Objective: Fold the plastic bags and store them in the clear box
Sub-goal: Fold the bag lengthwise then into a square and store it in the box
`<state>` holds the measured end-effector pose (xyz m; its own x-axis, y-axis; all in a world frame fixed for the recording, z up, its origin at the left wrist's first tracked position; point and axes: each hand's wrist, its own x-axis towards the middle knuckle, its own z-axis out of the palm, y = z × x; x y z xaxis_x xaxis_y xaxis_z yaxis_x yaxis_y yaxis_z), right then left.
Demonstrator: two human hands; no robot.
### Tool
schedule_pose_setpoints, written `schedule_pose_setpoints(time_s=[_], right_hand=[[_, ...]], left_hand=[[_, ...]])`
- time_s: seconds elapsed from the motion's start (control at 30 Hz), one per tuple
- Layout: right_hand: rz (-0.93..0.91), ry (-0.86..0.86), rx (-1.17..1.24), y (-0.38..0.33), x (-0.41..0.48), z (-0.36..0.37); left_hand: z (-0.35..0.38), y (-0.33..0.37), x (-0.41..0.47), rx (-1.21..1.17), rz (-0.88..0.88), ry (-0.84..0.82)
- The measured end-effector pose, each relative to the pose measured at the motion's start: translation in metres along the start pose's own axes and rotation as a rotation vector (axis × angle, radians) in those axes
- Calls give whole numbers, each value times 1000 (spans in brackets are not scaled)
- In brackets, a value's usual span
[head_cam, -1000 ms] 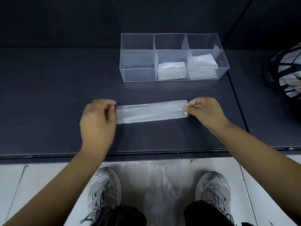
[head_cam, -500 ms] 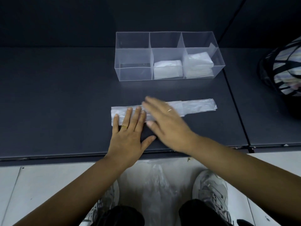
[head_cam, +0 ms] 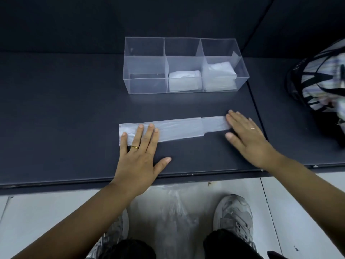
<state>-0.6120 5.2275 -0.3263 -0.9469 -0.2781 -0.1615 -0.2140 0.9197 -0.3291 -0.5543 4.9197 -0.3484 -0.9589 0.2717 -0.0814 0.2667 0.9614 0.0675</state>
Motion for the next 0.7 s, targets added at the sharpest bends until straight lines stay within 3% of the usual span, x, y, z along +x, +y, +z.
schedule_pose_setpoints(time_s=[0.07, 0.13, 0.27, 0.43, 0.7], right_hand=[[60, 165, 177, 6, 10, -8], [126, 244, 175, 8, 25, -13], [149, 192, 57, 5, 43, -13], [124, 181, 125, 4, 24, -12], [465, -111, 919, -14, -50, -26]], left_hand=[[-1, 1, 0, -9, -6, 4], [-1, 0, 0, -11, -6, 3], [-1, 0, -1, -11, -6, -15], [0, -7, 2, -37, 24, -27], [-17, -20, 29, -250, 257, 27]])
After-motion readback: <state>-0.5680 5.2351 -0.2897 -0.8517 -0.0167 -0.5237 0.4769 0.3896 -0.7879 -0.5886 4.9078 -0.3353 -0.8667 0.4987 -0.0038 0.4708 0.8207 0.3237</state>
